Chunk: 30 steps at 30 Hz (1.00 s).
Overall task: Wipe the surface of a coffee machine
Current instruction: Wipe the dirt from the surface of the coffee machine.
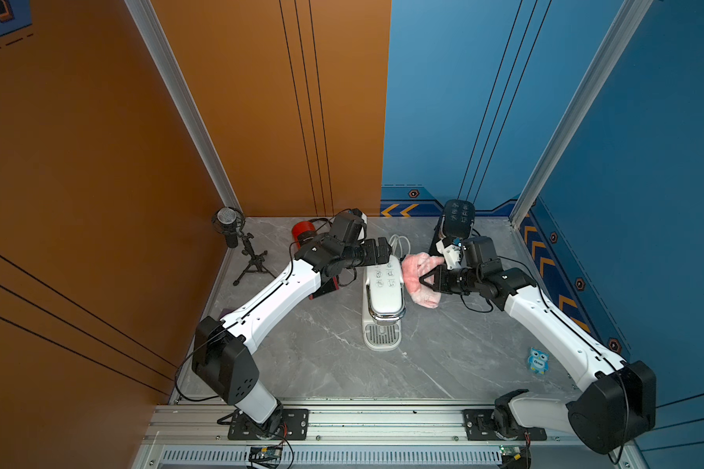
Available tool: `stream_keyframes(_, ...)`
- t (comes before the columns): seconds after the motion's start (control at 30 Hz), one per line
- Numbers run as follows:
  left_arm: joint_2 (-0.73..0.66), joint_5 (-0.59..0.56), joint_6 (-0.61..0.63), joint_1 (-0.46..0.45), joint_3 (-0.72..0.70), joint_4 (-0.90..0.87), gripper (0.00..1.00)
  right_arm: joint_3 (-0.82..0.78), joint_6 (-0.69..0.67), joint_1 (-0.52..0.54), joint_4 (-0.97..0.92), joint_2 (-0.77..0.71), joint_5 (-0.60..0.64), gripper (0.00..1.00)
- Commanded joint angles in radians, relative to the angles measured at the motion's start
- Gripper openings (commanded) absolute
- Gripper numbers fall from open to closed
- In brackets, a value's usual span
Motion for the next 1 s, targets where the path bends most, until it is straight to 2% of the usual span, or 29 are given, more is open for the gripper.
stream_keyframes(0.0, 0.038, 0.075, 0.025, -0.007, 0.044, -0.003, 0.99, 0.011, 0.041, -0.026, 0.069, -0.008, -0.093, 0.0)
stream_keyframes(0.13, 0.07, 0.101, 0.03, -0.03, 0.07, -0.003, 0.99, -0.026, 0.102, -0.026, 0.169, 0.025, -0.138, 0.0)
stream_keyframes(0.3, 0.092, 0.111, 0.036, -0.049, 0.086, -0.003, 0.99, -0.087, 0.153, -0.015, 0.267, 0.051, -0.135, 0.0)
stream_keyframes(0.67, 0.122, 0.118, 0.059, -0.083, 0.083, -0.001, 1.0, -0.231, 0.177, 0.065, 0.358, 0.122, 0.013, 0.0)
stream_keyframes(0.97, 0.074, 0.124, 0.073, -0.082, 0.026, -0.003, 1.0, -0.309, 0.16, 0.14, 0.483, 0.364, 0.131, 0.0)
